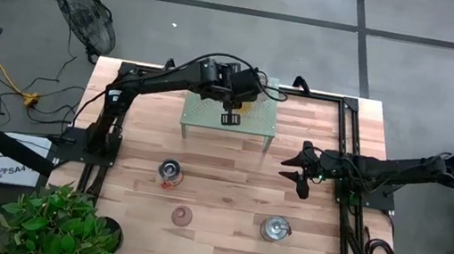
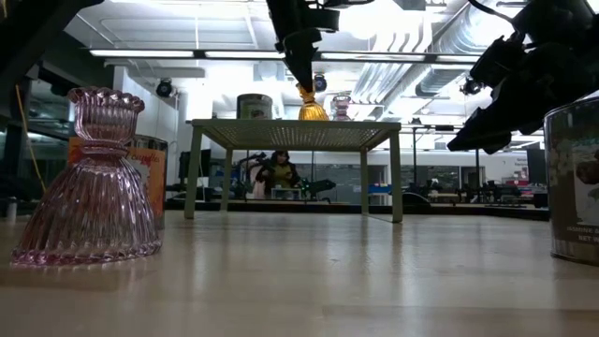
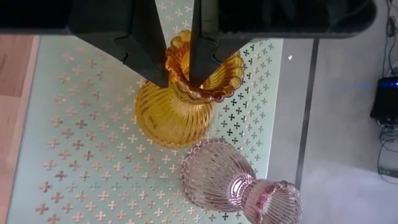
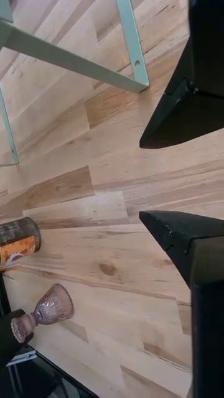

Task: Pick & Place candle stick holders
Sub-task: Put the yellow glass candle holder on the shelf

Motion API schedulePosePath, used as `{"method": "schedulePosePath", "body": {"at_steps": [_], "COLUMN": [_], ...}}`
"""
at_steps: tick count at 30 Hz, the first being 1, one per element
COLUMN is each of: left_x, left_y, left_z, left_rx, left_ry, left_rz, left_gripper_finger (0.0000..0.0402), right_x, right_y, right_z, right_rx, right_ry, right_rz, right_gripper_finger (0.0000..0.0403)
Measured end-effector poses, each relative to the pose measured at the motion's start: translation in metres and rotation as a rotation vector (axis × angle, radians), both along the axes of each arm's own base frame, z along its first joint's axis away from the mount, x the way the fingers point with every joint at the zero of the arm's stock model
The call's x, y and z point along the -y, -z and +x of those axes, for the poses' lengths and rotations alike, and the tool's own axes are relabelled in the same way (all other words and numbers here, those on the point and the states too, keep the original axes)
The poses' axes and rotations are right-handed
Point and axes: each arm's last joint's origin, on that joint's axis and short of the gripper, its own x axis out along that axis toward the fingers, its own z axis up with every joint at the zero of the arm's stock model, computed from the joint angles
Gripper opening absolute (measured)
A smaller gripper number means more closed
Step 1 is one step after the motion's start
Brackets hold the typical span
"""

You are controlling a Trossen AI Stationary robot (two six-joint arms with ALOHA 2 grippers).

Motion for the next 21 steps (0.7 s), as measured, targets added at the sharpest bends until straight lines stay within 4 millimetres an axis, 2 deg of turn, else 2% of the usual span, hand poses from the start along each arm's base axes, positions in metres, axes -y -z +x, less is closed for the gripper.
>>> {"method": "schedulePosePath", "body": {"at_steps": [12,21], "left_x": [-0.0003,-0.0012], "left_y": [-0.0007,-0.0024], "left_z": [0.0022,0.0045], "left_rx": [0.021,0.047], "left_ry": [0.009,0.008], "left_rz": [0.003,0.022], "left_gripper_finger": [0.0066,0.0137], "right_x": [0.0,0.0], "right_y": [0.0005,0.0011], "right_z": [-0.0002,-0.0006], "right_rx": [-0.005,-0.013], "right_ry": [0.0,0.005], "right_rz": [0.0,0.006], "right_gripper_finger": [0.0167,0.0167]}}
